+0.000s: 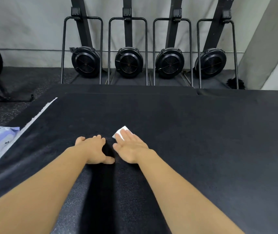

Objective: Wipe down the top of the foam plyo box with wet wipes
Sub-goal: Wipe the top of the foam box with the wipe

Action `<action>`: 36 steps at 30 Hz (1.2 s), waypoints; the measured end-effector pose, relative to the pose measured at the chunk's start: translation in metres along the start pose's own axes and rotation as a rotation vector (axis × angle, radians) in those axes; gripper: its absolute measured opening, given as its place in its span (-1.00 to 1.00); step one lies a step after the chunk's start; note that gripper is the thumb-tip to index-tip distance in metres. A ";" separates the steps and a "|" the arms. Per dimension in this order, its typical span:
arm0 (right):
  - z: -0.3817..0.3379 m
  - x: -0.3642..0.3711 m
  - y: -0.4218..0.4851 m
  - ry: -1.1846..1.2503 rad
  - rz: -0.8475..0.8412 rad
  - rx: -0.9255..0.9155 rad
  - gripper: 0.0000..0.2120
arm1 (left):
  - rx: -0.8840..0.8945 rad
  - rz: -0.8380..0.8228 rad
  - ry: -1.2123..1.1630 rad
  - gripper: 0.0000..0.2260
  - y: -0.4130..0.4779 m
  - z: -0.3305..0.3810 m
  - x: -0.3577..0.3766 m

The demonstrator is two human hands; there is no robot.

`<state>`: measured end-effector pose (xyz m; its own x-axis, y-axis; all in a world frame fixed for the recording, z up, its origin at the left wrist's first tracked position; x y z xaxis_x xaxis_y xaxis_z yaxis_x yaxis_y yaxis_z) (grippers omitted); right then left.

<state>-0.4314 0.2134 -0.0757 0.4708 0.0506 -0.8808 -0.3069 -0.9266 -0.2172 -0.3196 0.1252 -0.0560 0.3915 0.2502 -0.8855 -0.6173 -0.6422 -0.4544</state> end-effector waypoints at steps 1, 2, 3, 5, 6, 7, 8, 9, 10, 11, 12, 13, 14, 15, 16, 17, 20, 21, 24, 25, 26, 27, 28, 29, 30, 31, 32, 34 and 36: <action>0.010 -0.006 -0.001 0.014 0.021 0.009 -0.54 | 0.003 -0.007 -0.017 -0.11 0.000 -0.001 0.001; 0.024 -0.013 -0.001 0.023 0.048 0.032 -0.55 | 0.006 -0.012 -0.034 -0.11 0.000 -0.002 0.002; 0.040 -0.021 -0.001 0.025 0.074 0.065 -0.56 | 0.010 -0.015 -0.047 -0.11 0.001 -0.002 0.002; 0.074 -0.037 0.001 0.010 0.109 0.148 -0.57 | 0.021 -0.016 -0.056 -0.12 0.001 -0.003 0.003; 0.090 -0.044 0.002 0.005 0.122 0.192 -0.57 | 0.025 -0.016 -0.057 -0.12 0.002 -0.003 0.003; 0.105 -0.051 0.002 0.008 0.132 0.235 -0.57 | 0.029 -0.016 -0.055 -0.12 0.002 -0.003 0.003; 0.118 -0.058 0.002 0.016 0.139 0.278 -0.56 | 0.031 -0.017 -0.052 -0.12 0.003 -0.003 0.003; 0.129 -0.063 0.002 0.029 0.140 0.323 -0.55 | 0.033 -0.017 -0.051 -0.11 0.003 -0.003 0.003; 0.136 -0.066 0.002 0.046 0.135 0.366 -0.53 | 0.034 -0.018 -0.053 -0.11 0.004 -0.003 0.003; 0.140 -0.067 0.002 0.063 0.125 0.405 -0.51 | 0.034 -0.019 -0.057 -0.11 0.004 -0.003 0.003; 0.140 -0.066 0.003 0.075 0.112 0.436 -0.48 | 0.034 -0.020 -0.061 -0.11 0.004 -0.004 0.003; 0.135 -0.063 0.003 0.079 0.102 0.456 -0.45 | 0.033 -0.023 -0.062 -0.11 0.005 -0.004 0.003; 0.127 -0.059 0.004 0.071 0.097 0.456 -0.43 | 0.033 -0.027 -0.060 -0.11 0.005 -0.003 0.002; 0.116 -0.054 0.004 0.052 0.100 0.433 -0.43 | 0.033 -0.029 -0.056 -0.11 0.004 -0.003 0.001; 0.102 -0.048 0.003 0.032 0.107 0.393 -0.44 | 0.034 -0.029 -0.049 -0.11 0.004 -0.002 0.001; 0.088 -0.041 0.000 0.019 0.112 0.349 -0.45 | 0.034 -0.028 -0.043 -0.11 0.004 -0.002 0.000; 0.042 -0.015 -0.008 -0.026 0.068 0.241 -0.44 | 0.024 -0.027 -0.039 -0.11 0.001 -0.001 -0.001; 0.027 -0.007 -0.011 -0.041 0.046 0.207 -0.43 | 0.021 -0.025 -0.038 -0.11 0.001 0.000 -0.001; -0.005 0.014 -0.018 -0.063 -0.033 0.111 -0.41 | 0.028 0.001 -0.021 -0.11 -0.002 0.000 0.000; -0.009 0.016 -0.020 -0.071 -0.055 0.091 -0.41 | 0.030 0.011 -0.015 -0.11 -0.003 0.000 0.001; -0.010 0.015 -0.021 -0.072 -0.067 0.072 -0.42 | 0.030 0.015 -0.012 -0.11 -0.003 0.000 0.001; -0.008 0.011 -0.022 -0.062 -0.064 0.054 -0.44 | 0.028 0.013 -0.014 -0.10 -0.003 0.000 0.001; -0.003 0.005 -0.023 -0.042 -0.046 0.042 -0.46 | 0.025 0.004 -0.021 -0.10 -0.003 -0.001 0.002; 0.004 -0.002 -0.024 -0.018 -0.014 0.039 -0.50 | 0.023 -0.007 -0.030 -0.11 -0.003 -0.001 0.002; 0.015 -0.010 -0.026 -0.001 0.024 0.046 -0.54 | 0.021 -0.017 -0.040 -0.11 -0.003 -0.002 0.002; 0.027 -0.018 -0.027 0.003 0.060 0.062 -0.56 | 0.021 -0.024 -0.047 -0.11 -0.002 -0.002 0.003; 0.041 -0.025 -0.029 -0.005 0.087 0.087 -0.57 | 0.024 -0.026 -0.051 -0.11 -0.002 -0.002 0.003; 0.072 -0.038 -0.029 -0.029 0.113 0.164 -0.59 | 0.030 -0.028 -0.058 -0.12 -0.001 -0.003 0.003; 0.100 -0.049 -0.027 -0.037 0.121 0.253 -0.58 | 0.037 -0.030 -0.063 -0.12 0.000 -0.003 0.003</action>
<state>-0.5294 0.2735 -0.0684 0.3890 -0.0363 -0.9205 -0.5577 -0.8046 -0.2039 -0.3166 0.1237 -0.0587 0.3669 0.3150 -0.8753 -0.6309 -0.6072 -0.4829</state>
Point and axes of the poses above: each hand's wrist, its own y-axis towards the middle knuckle, its own x-axis out of the palm, z = x × y, the point moved 3 cm from there along y, towards the middle knuckle
